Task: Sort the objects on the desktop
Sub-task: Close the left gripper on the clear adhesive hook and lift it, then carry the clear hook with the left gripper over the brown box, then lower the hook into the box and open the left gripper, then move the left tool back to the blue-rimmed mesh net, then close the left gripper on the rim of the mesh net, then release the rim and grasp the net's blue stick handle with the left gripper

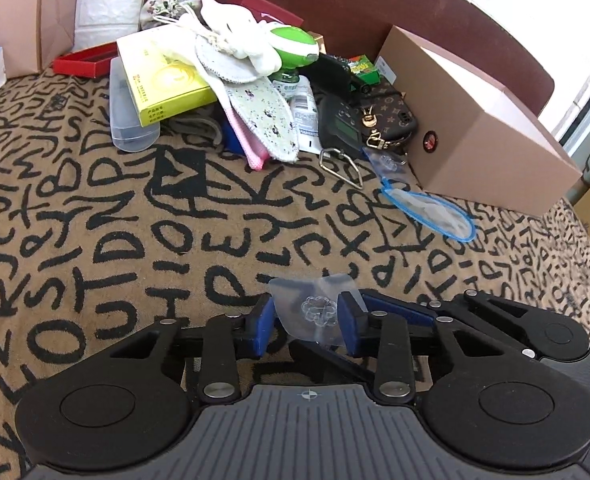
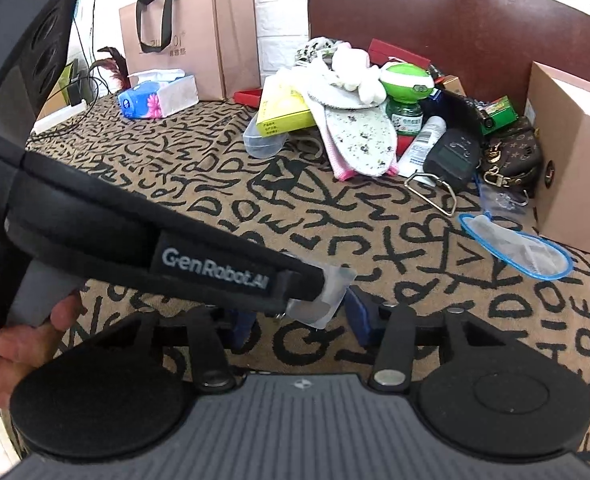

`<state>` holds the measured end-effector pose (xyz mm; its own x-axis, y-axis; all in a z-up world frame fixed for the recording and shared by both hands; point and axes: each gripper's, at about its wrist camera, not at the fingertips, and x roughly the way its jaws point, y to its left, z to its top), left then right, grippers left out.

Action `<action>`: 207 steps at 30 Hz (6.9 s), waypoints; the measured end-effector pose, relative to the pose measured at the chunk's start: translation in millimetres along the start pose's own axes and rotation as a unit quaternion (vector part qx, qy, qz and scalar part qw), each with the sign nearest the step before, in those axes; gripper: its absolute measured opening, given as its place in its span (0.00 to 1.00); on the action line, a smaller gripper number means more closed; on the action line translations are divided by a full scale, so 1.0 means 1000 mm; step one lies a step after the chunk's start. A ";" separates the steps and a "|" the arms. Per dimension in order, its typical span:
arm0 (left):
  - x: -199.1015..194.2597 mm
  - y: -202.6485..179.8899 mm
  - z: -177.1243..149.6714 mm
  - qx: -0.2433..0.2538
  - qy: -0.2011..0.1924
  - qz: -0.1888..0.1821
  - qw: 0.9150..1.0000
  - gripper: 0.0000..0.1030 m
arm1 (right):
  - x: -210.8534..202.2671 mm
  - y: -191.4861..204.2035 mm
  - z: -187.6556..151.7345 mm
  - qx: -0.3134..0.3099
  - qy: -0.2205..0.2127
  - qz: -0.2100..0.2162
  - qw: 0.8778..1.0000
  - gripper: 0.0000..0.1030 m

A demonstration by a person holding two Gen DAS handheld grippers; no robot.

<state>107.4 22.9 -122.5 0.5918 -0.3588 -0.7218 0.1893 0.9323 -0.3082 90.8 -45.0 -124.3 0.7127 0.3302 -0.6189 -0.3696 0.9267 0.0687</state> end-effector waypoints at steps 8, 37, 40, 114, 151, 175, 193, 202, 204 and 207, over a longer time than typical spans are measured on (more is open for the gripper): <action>-0.015 -0.013 0.005 -0.002 -0.020 -0.008 1.000 0.43 | -0.015 -0.002 0.005 0.002 -0.023 -0.004 1.000 0.53; 0.001 -0.172 0.132 0.084 -0.121 -0.109 0.983 0.45 | -0.105 -0.125 0.077 0.033 -0.173 -0.120 0.977 0.53; 0.020 -0.186 0.149 0.091 -0.121 -0.115 0.982 0.45 | -0.098 -0.148 0.087 0.043 -0.178 -0.128 0.975 0.53; -0.021 -0.112 0.042 0.067 -0.111 -0.031 0.991 1.00 | -0.097 -0.117 0.019 0.078 -0.110 -0.098 0.986 1.00; 0.099 -0.062 0.076 -0.056 0.012 -0.062 0.996 0.47 | 0.004 -0.124 0.010 0.116 -0.038 -0.080 0.989 0.87; 0.000 -0.092 -0.045 0.010 0.047 -0.106 0.993 0.58 | -0.097 -0.073 -0.055 0.111 -0.006 -0.012 0.994 0.86; 0.008 -0.075 0.009 0.012 0.014 -0.093 0.995 0.67 | -0.103 -0.056 -0.033 0.103 -0.043 -0.026 0.993 0.88; 0.066 -0.080 0.031 0.006 0.056 -0.060 0.997 0.43 | -0.045 -0.074 -0.027 0.125 0.010 -0.047 0.991 0.43; 0.073 -0.083 0.032 0.011 0.059 -0.063 0.996 0.43 | -0.038 -0.073 -0.026 0.117 0.012 -0.047 0.992 0.41; 0.081 -0.085 0.036 0.014 0.076 -0.062 0.995 0.05 | -0.030 -0.075 -0.024 0.121 0.009 -0.043 0.992 0.21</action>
<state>167.6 -83.9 -132.9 0.4383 -0.4722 -0.7648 0.2763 0.8805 -0.3853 82.7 -128.6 -129.8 0.7236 0.2469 -0.6445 -0.1525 0.9679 0.1996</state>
